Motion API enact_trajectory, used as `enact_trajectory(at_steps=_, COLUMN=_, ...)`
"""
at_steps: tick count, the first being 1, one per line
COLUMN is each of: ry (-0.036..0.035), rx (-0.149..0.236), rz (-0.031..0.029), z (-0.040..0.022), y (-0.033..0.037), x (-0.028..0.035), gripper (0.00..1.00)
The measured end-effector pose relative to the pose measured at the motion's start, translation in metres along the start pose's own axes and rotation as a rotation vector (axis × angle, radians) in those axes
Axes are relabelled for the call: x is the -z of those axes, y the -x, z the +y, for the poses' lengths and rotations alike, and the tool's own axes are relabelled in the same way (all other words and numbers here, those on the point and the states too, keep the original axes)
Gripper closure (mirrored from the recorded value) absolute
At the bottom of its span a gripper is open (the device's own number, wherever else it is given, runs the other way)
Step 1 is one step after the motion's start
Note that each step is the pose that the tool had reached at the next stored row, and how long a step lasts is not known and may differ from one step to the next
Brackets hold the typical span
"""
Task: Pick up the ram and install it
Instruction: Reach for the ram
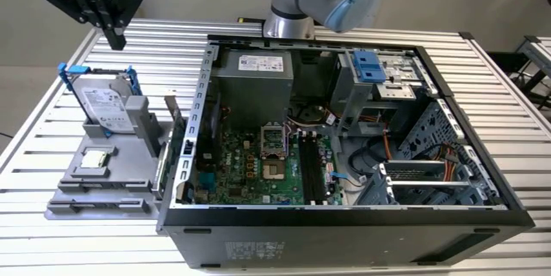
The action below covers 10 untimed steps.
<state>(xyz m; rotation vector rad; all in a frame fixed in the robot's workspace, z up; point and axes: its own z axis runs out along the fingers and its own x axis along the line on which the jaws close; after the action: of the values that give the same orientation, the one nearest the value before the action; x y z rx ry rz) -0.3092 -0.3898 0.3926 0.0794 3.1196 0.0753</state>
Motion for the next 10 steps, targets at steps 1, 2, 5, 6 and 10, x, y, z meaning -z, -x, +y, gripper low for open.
enact_trajectory(at_steps=1, ry=0.0, rx=0.0, rz=0.0, z=0.0, y=-0.0025, x=0.0001, gripper=1.0)
enact_trajectory(at_steps=2, ry=0.0, rx=0.0, rz=0.0, z=-0.0001, y=-0.0051, x=0.0001, gripper=1.0)
enact_trajectory(at_steps=5, ry=0.0, rx=0.0, rz=0.0001, z=-0.0002, y=-0.0132, x=0.0003, gripper=1.0)
enact_trajectory(at_steps=6, ry=-0.0001, rx=0.0, rz=0.0001, z=-0.0003, y=-0.0162, x=0.0004, gripper=1.0)
enact_trajectory(at_steps=10, ry=0.0, rx=0.0, rz=0.0, z=-0.0006, y=-0.0273, x=0.0005, gripper=1.0)
